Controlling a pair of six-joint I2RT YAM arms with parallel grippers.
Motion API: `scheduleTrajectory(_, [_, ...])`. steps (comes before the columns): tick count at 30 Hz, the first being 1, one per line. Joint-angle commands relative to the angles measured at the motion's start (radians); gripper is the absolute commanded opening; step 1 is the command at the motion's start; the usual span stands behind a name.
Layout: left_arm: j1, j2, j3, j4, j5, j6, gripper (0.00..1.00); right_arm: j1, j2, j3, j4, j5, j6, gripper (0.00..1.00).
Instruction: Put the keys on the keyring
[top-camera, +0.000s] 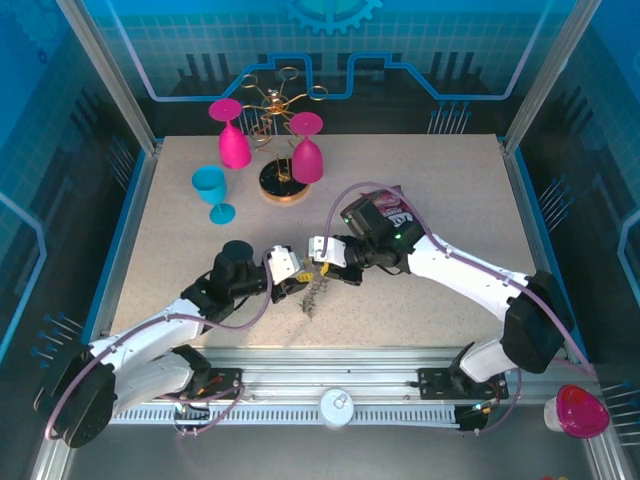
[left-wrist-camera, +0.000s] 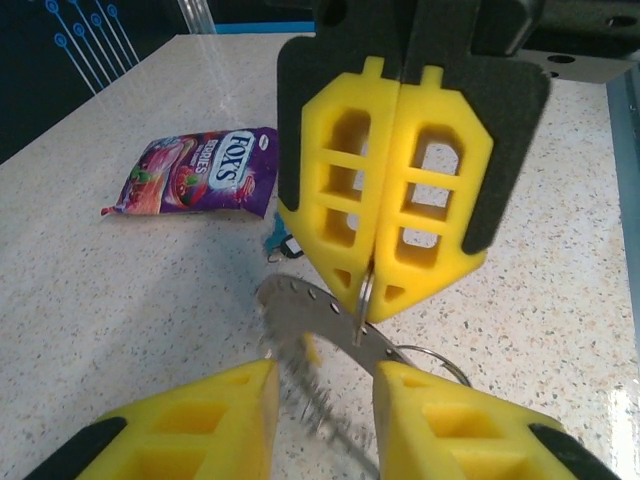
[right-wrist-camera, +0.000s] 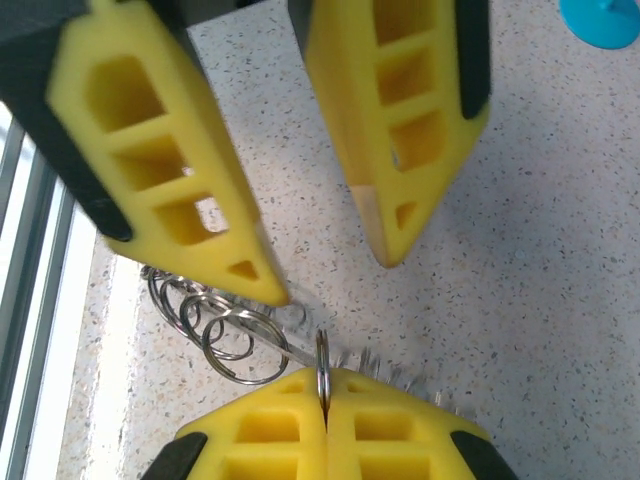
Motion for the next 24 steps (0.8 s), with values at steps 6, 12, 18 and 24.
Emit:
scheduleTrajectory(6, [0.006, 0.047, 0.044, 0.090, 0.098, 0.017, 0.26, 0.030, -0.043, 0.023, -0.025, -0.053, -0.044, 0.00])
scheduleTrajectory(12, [0.007, 0.062, 0.044, 0.114, 0.129, 0.003, 0.27, 0.042, -0.037, 0.038, -0.013, -0.058, -0.029, 0.00])
scheduleTrajectory(18, [0.006, 0.021, 0.015, 0.102, 0.086, 0.015, 0.32, 0.038, -0.036, 0.028, 0.006, 0.052, -0.019, 0.00])
scheduleTrajectory(24, [0.007, -0.025, -0.023, 0.115, 0.064, 0.009, 0.30, 0.012, -0.057, -0.009, 0.051, 0.004, 0.013, 0.00])
